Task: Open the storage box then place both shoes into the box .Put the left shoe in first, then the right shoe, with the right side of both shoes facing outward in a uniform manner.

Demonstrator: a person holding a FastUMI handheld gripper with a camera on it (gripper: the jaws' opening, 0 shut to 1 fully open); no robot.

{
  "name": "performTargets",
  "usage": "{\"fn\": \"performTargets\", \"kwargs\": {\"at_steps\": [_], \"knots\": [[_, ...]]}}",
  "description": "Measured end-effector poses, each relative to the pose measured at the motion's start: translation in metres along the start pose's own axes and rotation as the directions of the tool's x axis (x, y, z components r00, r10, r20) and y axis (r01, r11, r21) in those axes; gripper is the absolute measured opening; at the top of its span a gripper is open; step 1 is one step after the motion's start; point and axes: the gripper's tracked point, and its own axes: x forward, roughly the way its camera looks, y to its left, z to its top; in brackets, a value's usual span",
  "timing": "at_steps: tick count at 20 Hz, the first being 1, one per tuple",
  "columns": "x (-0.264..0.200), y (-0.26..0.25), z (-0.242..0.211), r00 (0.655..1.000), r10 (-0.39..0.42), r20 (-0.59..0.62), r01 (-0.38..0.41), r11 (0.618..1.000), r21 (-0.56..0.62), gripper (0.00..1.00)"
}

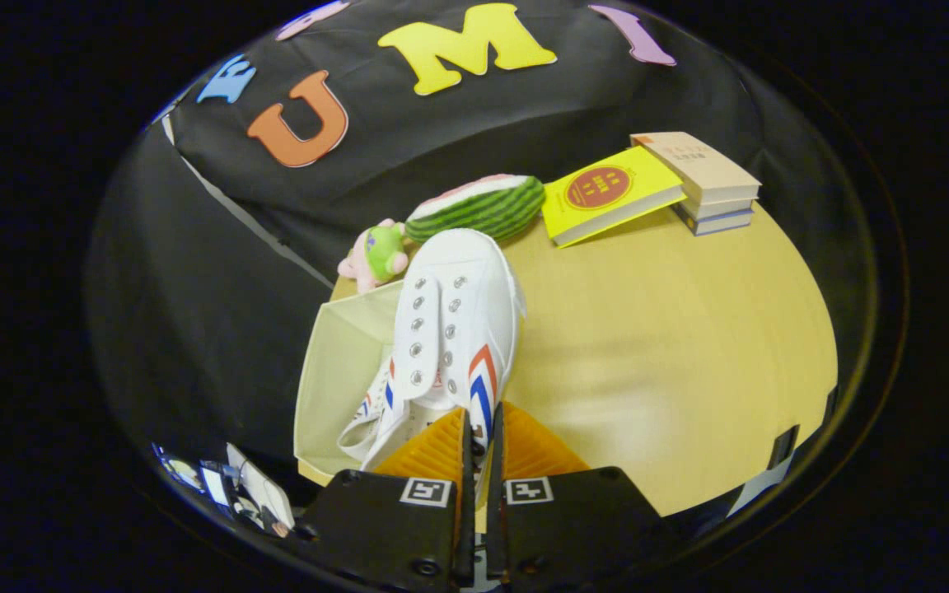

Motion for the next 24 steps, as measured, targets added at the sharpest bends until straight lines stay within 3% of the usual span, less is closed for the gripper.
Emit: {"fn": "performTargets", "kwargs": {"at_steps": [7,11,19,21,24], "knots": [[0.039,0.080,-0.025,0.998,0.055,-0.004,-0.055,0.998,0.019,0.11],[0.063,0.085,-0.033,0.999,-0.001,0.040,0.001,1.000,0.006,0.11],[0.080,0.086,-0.050,0.993,-0.046,0.106,0.048,0.999,-0.020,0.11],[0.080,0.090,-0.049,0.992,-0.024,0.121,0.028,0.999,-0.025,0.11],[0.059,0.095,-0.022,0.962,0.016,0.274,0.008,0.996,-0.089,0.34]]}}
